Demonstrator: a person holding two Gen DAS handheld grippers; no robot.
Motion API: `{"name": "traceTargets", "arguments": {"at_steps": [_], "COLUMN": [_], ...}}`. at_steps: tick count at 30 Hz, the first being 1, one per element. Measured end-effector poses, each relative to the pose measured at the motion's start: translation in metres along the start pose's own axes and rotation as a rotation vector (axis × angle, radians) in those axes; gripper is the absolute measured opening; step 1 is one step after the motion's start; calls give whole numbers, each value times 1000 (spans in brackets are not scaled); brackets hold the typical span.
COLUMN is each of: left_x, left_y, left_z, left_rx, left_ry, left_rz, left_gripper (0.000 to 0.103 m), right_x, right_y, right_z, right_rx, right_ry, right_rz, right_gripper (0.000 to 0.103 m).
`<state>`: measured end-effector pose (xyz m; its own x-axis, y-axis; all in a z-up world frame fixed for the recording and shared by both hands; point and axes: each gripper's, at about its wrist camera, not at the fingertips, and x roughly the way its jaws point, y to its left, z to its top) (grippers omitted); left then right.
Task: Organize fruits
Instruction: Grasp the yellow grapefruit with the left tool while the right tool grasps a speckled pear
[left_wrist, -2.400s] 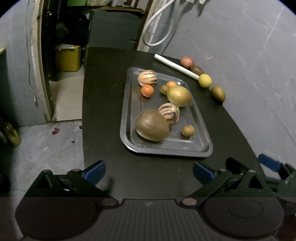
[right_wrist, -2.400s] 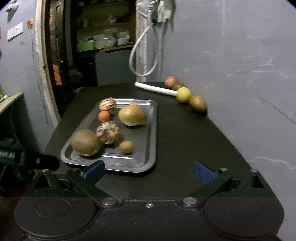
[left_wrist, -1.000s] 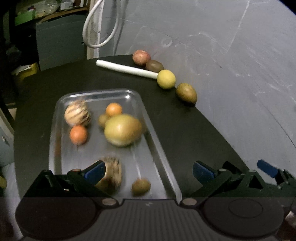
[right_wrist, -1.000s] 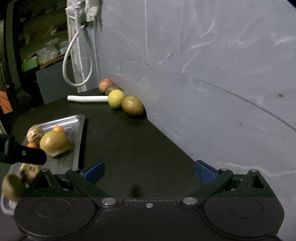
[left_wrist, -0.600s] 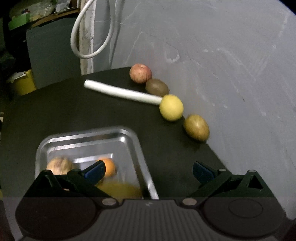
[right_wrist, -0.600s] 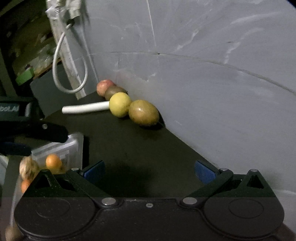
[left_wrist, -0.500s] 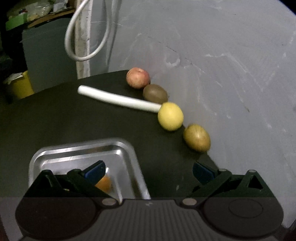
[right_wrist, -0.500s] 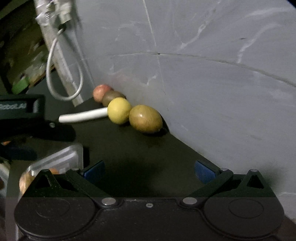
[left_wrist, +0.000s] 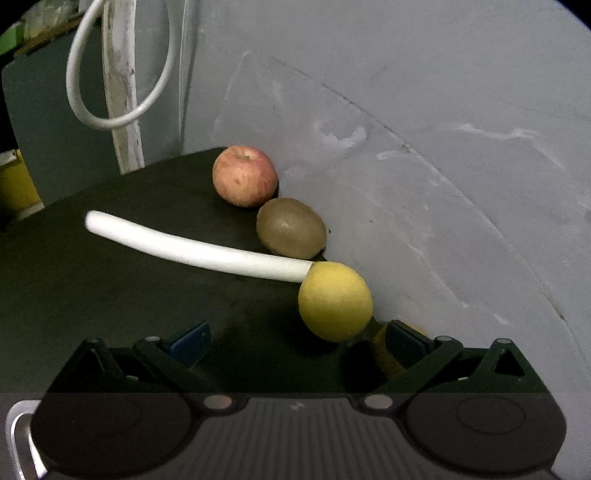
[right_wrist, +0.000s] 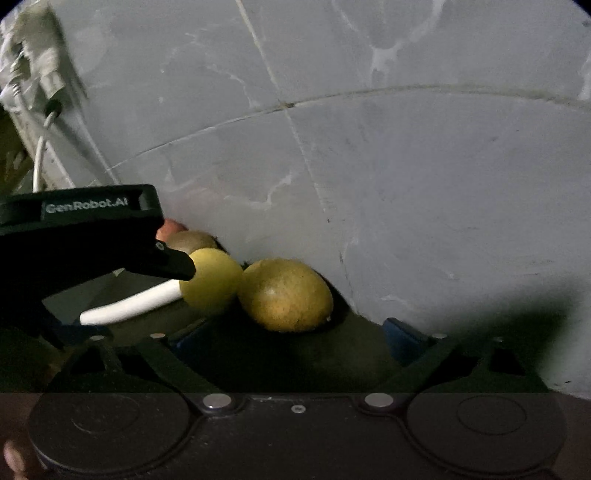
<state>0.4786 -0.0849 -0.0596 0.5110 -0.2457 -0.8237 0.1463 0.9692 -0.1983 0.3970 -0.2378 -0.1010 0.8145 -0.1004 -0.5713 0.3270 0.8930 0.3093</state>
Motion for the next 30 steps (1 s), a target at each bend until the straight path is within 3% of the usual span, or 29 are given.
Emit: {"name": "traceTargets", "arguments": {"at_steps": [9, 20, 25, 30], "left_x": [33, 56, 64, 67], "left_y": [4, -5, -9, -11], "left_z": [9, 14, 15, 16], "left_rx": [-23, -6, -8, -8], "left_ry": [58, 78, 86, 83], "left_rz": [-29, -48, -61, -69], "left_gripper": [102, 101, 97, 84], "right_x": [22, 32, 32, 34], "right_y": [9, 10, 9, 8], "right_z": [2, 2, 1, -1], "right_rx": [30, 47, 54, 62], "right_ry": [-20, -22, -26, -29], "right_rz": [13, -4, -1, -8], "right_gripper": [87, 84, 82, 69]}}
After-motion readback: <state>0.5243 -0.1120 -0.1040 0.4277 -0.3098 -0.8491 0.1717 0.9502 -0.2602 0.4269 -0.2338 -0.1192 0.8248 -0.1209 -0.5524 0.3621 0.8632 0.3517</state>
